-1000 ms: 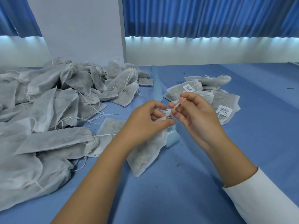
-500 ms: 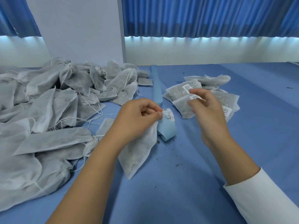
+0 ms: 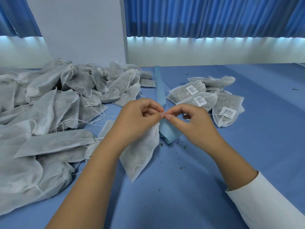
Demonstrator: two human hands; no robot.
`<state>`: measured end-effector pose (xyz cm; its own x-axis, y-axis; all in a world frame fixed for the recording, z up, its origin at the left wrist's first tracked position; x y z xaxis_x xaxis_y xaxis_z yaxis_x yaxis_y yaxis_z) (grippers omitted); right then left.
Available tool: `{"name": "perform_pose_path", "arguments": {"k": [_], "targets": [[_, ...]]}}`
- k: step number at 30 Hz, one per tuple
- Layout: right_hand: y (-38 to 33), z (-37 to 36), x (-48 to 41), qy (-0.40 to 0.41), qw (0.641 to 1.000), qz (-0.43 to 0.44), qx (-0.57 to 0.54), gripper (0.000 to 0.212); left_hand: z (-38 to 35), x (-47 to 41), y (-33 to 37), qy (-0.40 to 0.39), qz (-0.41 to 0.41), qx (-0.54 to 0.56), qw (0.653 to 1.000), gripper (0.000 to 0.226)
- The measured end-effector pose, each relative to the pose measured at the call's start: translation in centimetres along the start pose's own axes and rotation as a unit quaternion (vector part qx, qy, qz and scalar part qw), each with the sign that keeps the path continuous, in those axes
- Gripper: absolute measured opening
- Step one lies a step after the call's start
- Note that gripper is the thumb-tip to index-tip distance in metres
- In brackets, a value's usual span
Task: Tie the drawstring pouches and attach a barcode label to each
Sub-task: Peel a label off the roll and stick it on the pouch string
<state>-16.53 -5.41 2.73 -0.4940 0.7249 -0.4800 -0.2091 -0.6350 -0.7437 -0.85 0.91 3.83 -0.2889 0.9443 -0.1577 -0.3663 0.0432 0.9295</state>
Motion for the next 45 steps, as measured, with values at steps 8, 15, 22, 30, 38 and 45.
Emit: {"name": "perform_pose_path", "arguments": {"k": [8,15,22,30,38,45], "targets": [[0.4,0.0,-0.3,0.028,0.99,-0.06,-0.122,0.016,-0.3,0.3,0.0,-0.024,0.021,-0.035,0.999,0.008],[0.9,0.4,-0.5,0.074,0.986,-0.073,-0.128,0.015,-0.2,0.3,0.2,-0.012,0.02,-0.063,0.998,0.003],[0.5,0.2,-0.3,0.037,0.993,-0.046,-0.1,0.013,-0.2,0.2,0.0,-0.008,0.018,-0.06,0.998,0.005],[0.6,0.1,-0.2,0.026,0.999,-0.014,-0.018,0.013,0.0,0.0,-0.3,0.003,0.01,-0.053,0.999,0.003],[0.5,0.1,-0.1,0.023,0.999,-0.006,-0.022,0.01,-0.5,0.0,-0.2,0.02,-0.05,-0.086,0.995,0.01],[0.5,-0.3,0.1,0.019,1.0,0.001,-0.018,0.018,-1.2,0.0,-0.3,0.013,-0.058,-0.08,0.995,0.014]]}}
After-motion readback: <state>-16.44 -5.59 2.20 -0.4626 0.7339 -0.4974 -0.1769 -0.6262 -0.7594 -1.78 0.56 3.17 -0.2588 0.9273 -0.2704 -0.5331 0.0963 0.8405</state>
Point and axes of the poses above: each hand's wrist, its own x-axis away from the middle knuckle, its own z-axis out of the back of the hand, y = z × x, the point moved 2 cm from there along -x, towards the middle knuckle, and after that the axes turned 5 degrees about z, right-handed, at the moved point
